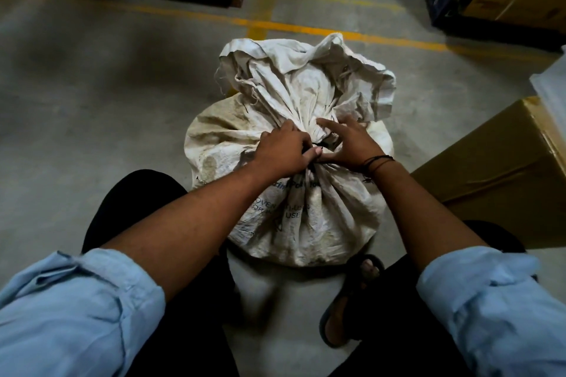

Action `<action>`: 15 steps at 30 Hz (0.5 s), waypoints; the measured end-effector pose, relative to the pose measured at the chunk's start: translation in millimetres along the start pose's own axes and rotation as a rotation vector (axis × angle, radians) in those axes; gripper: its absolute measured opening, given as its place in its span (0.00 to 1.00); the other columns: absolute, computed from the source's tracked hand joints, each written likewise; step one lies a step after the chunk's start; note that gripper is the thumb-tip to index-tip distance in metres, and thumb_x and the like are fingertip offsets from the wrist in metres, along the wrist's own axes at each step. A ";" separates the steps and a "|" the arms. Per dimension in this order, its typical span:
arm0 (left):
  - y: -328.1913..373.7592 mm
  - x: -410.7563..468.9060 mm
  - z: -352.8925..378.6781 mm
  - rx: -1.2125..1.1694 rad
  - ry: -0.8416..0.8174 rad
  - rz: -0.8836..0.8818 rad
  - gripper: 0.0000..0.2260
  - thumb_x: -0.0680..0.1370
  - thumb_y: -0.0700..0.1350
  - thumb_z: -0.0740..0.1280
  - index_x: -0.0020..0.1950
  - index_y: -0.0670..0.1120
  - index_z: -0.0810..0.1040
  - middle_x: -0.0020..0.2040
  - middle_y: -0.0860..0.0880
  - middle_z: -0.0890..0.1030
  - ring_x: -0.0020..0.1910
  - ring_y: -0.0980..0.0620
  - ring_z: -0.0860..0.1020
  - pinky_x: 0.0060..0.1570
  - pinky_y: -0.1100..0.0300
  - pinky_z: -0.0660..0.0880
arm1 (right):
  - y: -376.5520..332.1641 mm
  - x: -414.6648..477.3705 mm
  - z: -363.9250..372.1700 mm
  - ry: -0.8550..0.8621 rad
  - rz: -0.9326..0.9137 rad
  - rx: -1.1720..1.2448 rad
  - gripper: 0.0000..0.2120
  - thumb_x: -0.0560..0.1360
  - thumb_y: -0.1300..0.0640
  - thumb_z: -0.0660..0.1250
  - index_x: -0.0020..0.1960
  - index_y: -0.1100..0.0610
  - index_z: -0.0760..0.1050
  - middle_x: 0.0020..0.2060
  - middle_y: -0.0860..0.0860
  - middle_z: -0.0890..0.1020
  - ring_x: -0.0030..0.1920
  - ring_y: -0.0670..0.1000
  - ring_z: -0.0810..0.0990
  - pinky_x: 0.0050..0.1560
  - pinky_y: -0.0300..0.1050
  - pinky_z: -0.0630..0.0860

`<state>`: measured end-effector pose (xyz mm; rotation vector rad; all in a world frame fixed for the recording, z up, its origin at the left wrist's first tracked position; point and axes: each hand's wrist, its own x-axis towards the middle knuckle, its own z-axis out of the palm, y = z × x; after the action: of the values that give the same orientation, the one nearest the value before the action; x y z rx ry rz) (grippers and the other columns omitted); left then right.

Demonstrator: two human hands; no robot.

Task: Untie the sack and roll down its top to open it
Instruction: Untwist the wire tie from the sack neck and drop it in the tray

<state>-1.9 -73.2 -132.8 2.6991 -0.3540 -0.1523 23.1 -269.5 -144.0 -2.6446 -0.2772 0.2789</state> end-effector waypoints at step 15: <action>-13.4 10.4 -15.4 0.000 -0.092 0.016 0.14 0.73 0.67 0.68 0.44 0.58 0.85 0.50 0.54 0.82 0.52 0.51 0.80 0.50 0.52 0.74 | 7.5 3.2 1.5 0.003 -0.045 0.072 0.31 0.72 0.50 0.75 0.72 0.41 0.69 0.64 0.57 0.70 0.65 0.56 0.72 0.69 0.48 0.70</action>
<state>13.6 -58.3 -124.9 2.6940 -0.4026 -0.2730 27.0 -274.6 -149.3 -2.5641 -0.3189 0.2653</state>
